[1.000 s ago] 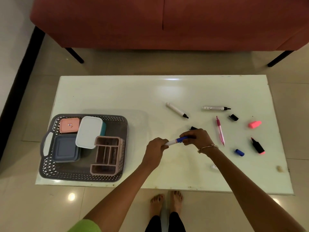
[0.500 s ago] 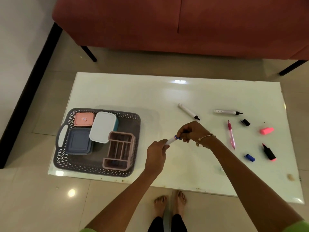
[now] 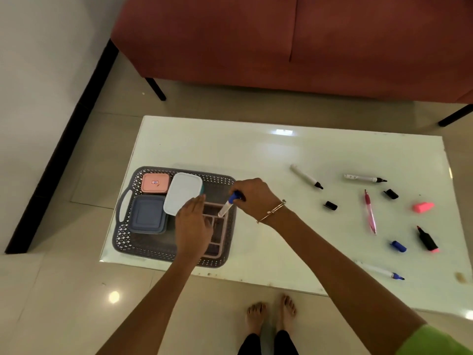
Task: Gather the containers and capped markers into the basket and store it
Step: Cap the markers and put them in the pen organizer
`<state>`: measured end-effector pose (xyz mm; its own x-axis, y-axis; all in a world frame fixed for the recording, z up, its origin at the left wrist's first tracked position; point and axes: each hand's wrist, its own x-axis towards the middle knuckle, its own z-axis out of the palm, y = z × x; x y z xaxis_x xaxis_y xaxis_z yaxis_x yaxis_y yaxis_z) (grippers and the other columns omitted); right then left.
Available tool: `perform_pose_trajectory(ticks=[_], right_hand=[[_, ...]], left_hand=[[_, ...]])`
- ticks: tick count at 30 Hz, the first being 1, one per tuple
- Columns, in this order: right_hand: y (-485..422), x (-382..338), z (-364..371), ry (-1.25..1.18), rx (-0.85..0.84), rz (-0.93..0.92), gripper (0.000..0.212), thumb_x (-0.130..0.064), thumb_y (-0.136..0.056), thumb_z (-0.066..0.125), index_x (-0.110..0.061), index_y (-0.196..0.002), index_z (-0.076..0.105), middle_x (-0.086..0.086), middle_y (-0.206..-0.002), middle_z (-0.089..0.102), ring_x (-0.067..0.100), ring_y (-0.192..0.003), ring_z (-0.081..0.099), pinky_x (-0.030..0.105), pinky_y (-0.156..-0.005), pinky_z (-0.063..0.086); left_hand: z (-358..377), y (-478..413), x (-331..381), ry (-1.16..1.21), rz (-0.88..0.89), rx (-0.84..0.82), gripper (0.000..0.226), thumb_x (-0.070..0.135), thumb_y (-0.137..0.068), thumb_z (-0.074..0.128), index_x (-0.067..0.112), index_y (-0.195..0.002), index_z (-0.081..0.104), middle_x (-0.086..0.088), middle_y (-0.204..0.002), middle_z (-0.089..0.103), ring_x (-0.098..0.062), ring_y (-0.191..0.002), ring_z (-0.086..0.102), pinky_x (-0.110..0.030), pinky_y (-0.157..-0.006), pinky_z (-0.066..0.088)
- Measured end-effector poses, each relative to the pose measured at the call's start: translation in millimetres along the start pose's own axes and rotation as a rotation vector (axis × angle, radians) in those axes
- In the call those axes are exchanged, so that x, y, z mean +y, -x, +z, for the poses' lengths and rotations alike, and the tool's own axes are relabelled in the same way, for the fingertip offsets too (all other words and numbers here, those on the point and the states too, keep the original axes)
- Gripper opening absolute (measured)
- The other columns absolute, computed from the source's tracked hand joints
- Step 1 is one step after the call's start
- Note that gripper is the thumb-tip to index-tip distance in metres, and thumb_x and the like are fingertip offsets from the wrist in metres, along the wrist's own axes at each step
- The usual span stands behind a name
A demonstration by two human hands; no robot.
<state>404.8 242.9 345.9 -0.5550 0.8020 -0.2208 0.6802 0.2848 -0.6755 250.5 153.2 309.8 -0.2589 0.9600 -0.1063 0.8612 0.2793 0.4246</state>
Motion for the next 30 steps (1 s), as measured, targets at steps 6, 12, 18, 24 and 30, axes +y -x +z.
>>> perform_pose_trajectory(ticks=[6,12,18,24,30], right_hand=[[-18,-14,36,0.27,-0.096,-0.071,0.021,0.002,-0.084,0.045,0.003,-0.1,0.059,0.023,-0.106,0.062,0.036,-0.1,0.057,0.04,-0.084,0.042],[-10,-9,45,0.253,0.02,-0.169,0.024,0.004,-0.078,0.054,-0.002,-0.1,0.062,0.019,-0.096,0.065,0.032,-0.087,0.064,0.034,-0.068,0.051],[42,90,-3,-0.033,0.242,0.231,0.029,0.006,-0.073,0.06,-0.007,-0.096,0.069,0.014,-0.099,0.072,0.031,-0.087,0.068,0.036,-0.083,0.051],[90,212,-24,-0.049,0.405,0.722,0.036,-0.012,-0.075,0.072,-0.002,-0.108,0.064,0.021,-0.108,0.066,0.035,-0.101,0.06,0.039,-0.088,0.045],[92,264,-2,0.014,0.284,0.714,0.045,-0.019,-0.073,0.074,-0.005,-0.114,0.062,0.018,-0.108,0.061,0.034,-0.101,0.057,0.038,-0.082,0.046]], left_hand=[[-12,10,-18,0.095,-0.107,0.077,0.044,-0.005,-0.083,0.055,0.005,-0.126,0.053,-0.016,-0.122,0.06,-0.03,-0.116,0.052,-0.047,-0.099,0.044],[-3,9,18,0.158,0.023,0.125,0.034,-0.003,-0.081,0.051,0.002,-0.113,0.059,-0.018,-0.11,0.064,-0.034,-0.104,0.055,-0.047,-0.089,0.046],[41,-18,91,0.163,0.248,0.064,0.047,-0.015,-0.071,0.057,-0.001,-0.116,0.058,-0.02,-0.113,0.064,-0.036,-0.107,0.057,-0.047,-0.095,0.046],[140,-67,159,0.06,0.466,-0.16,0.043,-0.012,-0.073,0.06,-0.001,-0.115,0.06,-0.019,-0.111,0.066,-0.033,-0.104,0.061,-0.041,-0.089,0.05],[212,-106,182,-0.303,0.71,-0.266,0.059,0.003,-0.058,0.082,0.013,-0.112,0.061,-0.005,-0.112,0.066,-0.024,-0.112,0.058,-0.036,-0.093,0.049]])
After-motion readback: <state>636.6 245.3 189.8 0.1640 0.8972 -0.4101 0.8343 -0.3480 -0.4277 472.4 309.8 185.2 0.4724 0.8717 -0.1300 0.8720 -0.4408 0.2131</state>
